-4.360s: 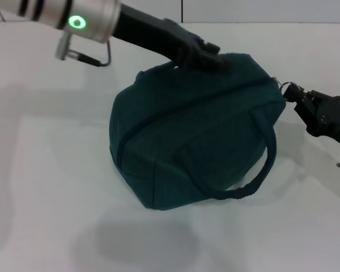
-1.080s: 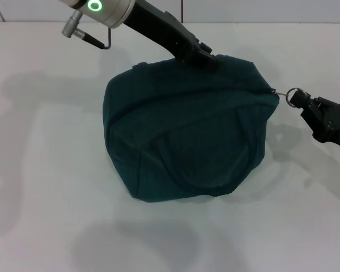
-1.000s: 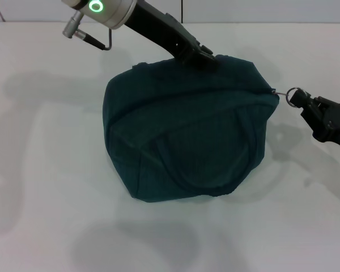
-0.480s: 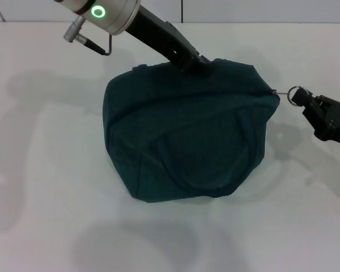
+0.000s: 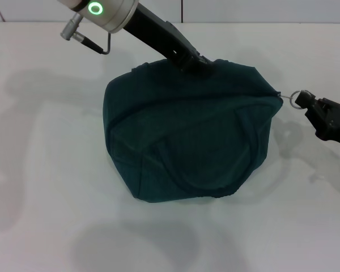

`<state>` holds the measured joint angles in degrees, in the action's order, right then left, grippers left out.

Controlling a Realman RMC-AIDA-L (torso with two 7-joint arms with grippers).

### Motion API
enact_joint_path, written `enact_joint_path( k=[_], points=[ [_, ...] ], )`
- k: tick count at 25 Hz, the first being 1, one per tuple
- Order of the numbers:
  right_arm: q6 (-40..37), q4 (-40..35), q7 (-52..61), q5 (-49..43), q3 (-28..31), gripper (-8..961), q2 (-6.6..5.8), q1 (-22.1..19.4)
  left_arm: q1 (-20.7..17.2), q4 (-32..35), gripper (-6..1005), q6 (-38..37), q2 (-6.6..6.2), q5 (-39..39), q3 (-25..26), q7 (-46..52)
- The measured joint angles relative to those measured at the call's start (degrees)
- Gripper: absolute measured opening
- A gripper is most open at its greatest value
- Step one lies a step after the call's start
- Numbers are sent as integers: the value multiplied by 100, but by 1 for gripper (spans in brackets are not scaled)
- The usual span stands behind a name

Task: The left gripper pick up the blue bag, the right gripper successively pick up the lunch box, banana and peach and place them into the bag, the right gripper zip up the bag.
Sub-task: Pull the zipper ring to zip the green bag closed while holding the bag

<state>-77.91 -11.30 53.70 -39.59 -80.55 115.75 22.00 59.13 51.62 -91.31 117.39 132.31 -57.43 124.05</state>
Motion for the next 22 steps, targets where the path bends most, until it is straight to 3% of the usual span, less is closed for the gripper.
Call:
enact_joint_path(
  k=[22],
  points=[
    [945,26,29,-17,-365,4,34,319,35,51,54,-89,-107,-5,24,6]
  ],
)
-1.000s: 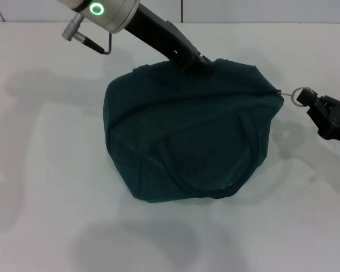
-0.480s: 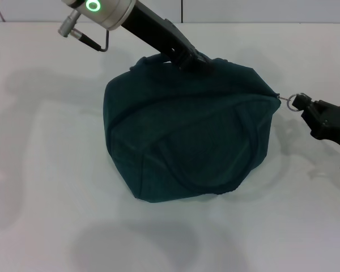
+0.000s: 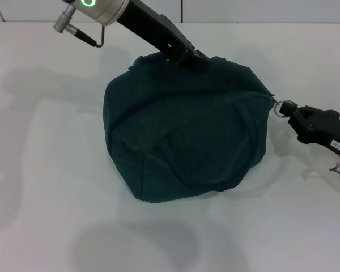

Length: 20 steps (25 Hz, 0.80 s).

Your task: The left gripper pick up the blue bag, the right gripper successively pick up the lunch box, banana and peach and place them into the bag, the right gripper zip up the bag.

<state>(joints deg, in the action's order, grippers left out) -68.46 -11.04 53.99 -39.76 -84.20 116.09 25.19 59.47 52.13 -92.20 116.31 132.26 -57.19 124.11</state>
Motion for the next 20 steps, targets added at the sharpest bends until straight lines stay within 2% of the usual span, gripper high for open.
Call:
enact_joint_path(
  k=[5,10,14,17,20],
  points=[
    [-442,-28,3,71,4,3,0,-193,-116,35,54,0,39,-314,138,-58],
    [-903,-18,-143,427,82,3,-20,-366,-544,528,67,113,147,-959,158,-266],
    [-1060,-3,-455,643,82,95,-8,-541,-958,916,121,364,252,-1232,157,-428],
    [-1342,26,-630,700,83,191,-7,-627,-1341,1047,259,460,297,-1754,157,-747],
    [-1533,85,-693,734,211,300,-16,-688,-1765,1057,385,469,304,-2645,155,-1255]
  ],
)
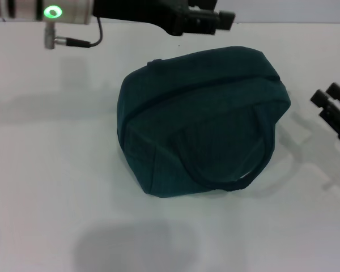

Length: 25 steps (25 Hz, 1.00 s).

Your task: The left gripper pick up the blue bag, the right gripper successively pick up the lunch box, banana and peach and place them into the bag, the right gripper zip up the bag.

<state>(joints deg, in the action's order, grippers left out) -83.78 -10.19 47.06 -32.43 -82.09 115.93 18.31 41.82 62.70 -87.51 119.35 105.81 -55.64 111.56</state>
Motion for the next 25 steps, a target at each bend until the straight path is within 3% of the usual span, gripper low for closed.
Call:
enact_joint_path(
  k=[5,7,11,14,18,20,21,22,25],
  points=[
    [-549,102,-148,11,563,520,-20,-186,-984,-42,556,-120,1,-1523,0,-1030],
    [-966,87,-203,11,724,579,-71,-264,-1415,-149,563,-338,-2,-1966,3,-1477],
    [-1916,-124,-119,-26,892,631,-260,-293,-2070,-540,574,-1266,-27,-2581,2,-2319],
    [-2179,-518,430,-305,855,670,-438,-177,-2462,-837,574,-1939,-7,-2647,-38,-2788],
    [-2136,-1176,1989,-1567,834,685,-852,452,-2752,-1248,574,-2083,1,-2481,-126,-3271],
    [-2159,-1358,2639,-2257,834,686,-1001,810,-2783,-1594,574,-2088,-5,-2390,-119,-3605],
    [-2159,-1358,2639,-2257,834,687,-1001,810,-2777,-1731,574,-2089,-13,-2357,-109,-3729],
    [-2214,-1506,3229,-3114,839,687,-1079,1219,-2755,-1909,574,-2089,-23,-2306,-99,-3896],
    [-2240,-1551,3518,-3877,845,689,-1015,1605,-2684,-2099,574,-2093,-37,-2058,-96,-4086]
  ],
)
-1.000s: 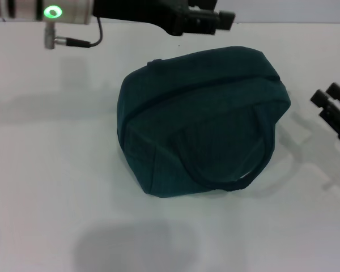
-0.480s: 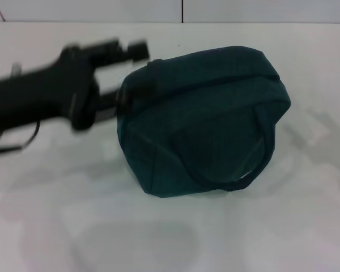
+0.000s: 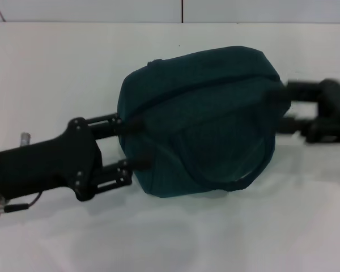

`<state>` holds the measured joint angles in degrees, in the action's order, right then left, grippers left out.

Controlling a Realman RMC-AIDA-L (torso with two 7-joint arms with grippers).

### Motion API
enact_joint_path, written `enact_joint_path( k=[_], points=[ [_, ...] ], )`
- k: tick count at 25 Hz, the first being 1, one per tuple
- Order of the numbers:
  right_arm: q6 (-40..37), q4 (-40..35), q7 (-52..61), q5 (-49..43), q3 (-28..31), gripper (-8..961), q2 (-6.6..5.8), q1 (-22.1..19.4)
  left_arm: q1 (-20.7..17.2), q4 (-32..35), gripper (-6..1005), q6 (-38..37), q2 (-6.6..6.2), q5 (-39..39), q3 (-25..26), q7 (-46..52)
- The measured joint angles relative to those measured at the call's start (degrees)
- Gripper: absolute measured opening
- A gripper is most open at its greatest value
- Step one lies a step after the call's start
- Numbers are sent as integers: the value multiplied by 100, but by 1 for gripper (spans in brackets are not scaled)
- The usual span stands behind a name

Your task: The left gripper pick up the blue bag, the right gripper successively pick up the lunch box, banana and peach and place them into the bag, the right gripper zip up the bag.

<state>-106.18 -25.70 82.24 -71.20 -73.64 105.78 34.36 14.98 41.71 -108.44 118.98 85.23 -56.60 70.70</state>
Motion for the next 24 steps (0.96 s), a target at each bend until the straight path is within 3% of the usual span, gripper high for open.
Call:
enact_joint_path(
  k=[4,6,9,12,19,24],
  points=[
    [59,-168,31,-787,24,703,280,239,37,6,574,-10,24,215,-4,12],
    [120,-343,25,-993,31,712,418,232,23,-2,574,-18,10,231,3,11],
    [358,-785,26,-1427,34,726,739,137,-59,-4,574,-77,-36,228,10,7],
    [555,-959,37,-1600,33,752,903,83,-107,-18,574,-158,-91,227,11,5],
    [628,-1024,28,-1616,46,872,938,-30,-167,-32,574,-168,-118,224,17,6],
    [588,-1070,-31,-1582,56,872,935,-82,-163,-36,574,-169,-120,223,18,38]
  ],
)
